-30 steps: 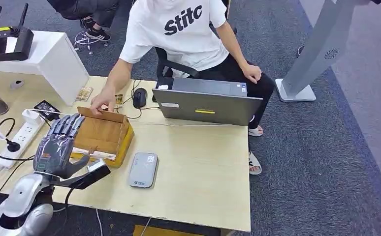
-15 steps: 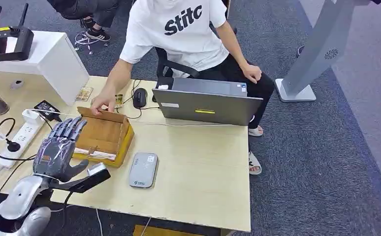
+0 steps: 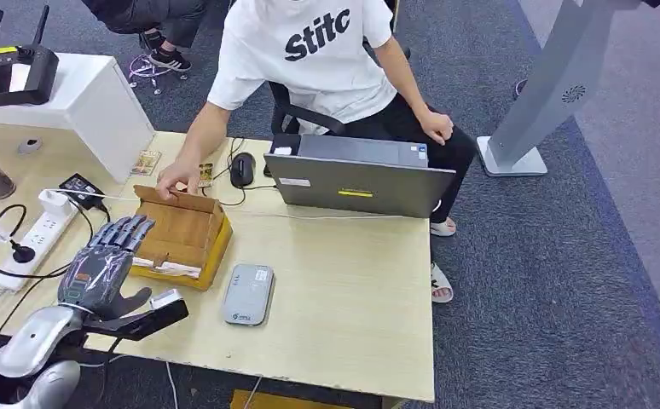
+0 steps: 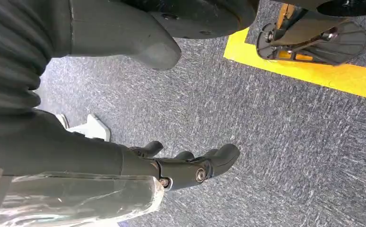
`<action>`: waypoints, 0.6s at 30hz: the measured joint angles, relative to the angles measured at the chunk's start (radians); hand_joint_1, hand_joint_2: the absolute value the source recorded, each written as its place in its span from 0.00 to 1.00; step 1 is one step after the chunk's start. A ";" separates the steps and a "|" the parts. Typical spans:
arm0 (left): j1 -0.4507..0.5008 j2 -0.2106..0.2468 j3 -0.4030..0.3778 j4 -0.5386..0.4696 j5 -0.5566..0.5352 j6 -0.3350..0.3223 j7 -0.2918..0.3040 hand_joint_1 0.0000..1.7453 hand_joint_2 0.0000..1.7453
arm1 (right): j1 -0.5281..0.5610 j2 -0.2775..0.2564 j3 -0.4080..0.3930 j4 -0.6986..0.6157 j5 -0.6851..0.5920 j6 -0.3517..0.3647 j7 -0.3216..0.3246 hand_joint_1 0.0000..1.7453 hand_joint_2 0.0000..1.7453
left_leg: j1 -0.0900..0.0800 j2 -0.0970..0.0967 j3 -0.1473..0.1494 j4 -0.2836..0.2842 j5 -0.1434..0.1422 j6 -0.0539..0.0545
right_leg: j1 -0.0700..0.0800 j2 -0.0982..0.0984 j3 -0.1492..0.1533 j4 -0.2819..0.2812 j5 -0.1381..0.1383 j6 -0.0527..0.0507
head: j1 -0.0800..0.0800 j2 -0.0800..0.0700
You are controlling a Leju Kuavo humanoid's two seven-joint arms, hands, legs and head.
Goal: Pass the card to the sensor for recognition and then transmit it.
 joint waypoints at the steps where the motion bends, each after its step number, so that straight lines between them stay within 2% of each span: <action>1: 0.000 0.000 0.000 0.000 0.000 0.000 0.000 0.00 1.00 | 0.000 0.000 0.000 0.000 0.000 0.000 0.000 0.00 1.00 | 0.000 0.000 0.000 0.000 0.000 0.000 | 0.000 0.000 0.000 0.000 0.000 0.000 | 0.000 0.000; 4: -0.001 0.000 -0.003 0.004 -0.004 0.000 0.001 0.00 1.00 | 0.000 0.000 0.000 0.000 0.001 0.000 0.000 0.00 1.00 | 0.000 0.000 0.000 0.000 0.000 0.000 | 0.000 0.000 0.000 0.000 0.000 0.000 | 0.000 0.000; 5: -0.005 0.000 -0.016 0.016 -0.030 0.005 0.021 0.00 1.00 | 0.000 0.000 0.000 0.000 0.005 0.000 0.000 0.00 1.00 | 0.000 0.000 0.000 0.000 0.000 0.000 | 0.000 0.000 0.000 0.000 0.000 0.000 | 0.000 0.000; 7: -0.023 -0.013 -0.031 0.076 -0.081 0.055 0.032 0.00 1.00 | -0.001 0.002 0.000 0.000 0.016 0.003 0.001 0.00 1.00 | 0.000 0.000 0.000 0.000 0.000 0.000 | 0.000 0.000 0.000 0.000 0.000 0.000 | 0.000 0.000; 18: -0.034 -0.046 -0.047 0.148 -0.088 0.066 0.032 0.00 1.00 | -0.001 0.002 0.000 0.000 0.021 0.005 0.001 0.00 1.00 | 0.000 0.000 0.000 0.000 0.000 0.000 | 0.000 0.000 0.000 0.000 0.000 0.000 | 0.000 0.000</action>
